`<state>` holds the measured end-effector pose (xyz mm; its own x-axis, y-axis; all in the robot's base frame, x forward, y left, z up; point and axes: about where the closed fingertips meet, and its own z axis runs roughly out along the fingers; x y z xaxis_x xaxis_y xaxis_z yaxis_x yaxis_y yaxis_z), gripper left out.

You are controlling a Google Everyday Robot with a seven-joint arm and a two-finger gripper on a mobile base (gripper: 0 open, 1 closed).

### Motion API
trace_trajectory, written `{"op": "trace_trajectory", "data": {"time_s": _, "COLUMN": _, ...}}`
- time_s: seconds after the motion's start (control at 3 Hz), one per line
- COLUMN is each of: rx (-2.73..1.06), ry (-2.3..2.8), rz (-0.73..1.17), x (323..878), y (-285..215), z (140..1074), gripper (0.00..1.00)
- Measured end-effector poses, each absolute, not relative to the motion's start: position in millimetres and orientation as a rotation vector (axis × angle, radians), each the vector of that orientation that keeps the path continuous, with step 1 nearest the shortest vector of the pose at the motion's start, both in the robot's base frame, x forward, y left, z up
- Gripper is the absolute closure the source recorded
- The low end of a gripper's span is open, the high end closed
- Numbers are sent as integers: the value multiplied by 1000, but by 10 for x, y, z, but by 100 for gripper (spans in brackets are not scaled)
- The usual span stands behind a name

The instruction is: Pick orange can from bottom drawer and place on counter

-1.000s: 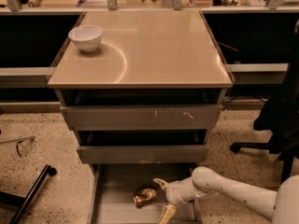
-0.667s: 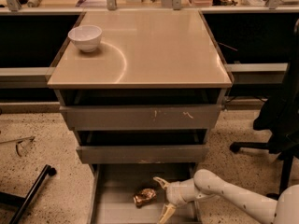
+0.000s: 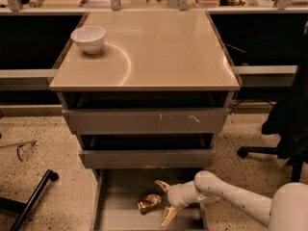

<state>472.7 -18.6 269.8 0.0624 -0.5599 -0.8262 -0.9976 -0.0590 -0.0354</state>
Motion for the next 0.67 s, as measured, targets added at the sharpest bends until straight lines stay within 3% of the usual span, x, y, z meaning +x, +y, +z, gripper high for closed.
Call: {"op": "trace_trajectory", "data": {"time_s": 0.67, "rx": -1754, "ry": 1588, "rz": 769, "x": 5047, "y": -86, "z": 2248, "gripper": 0}}
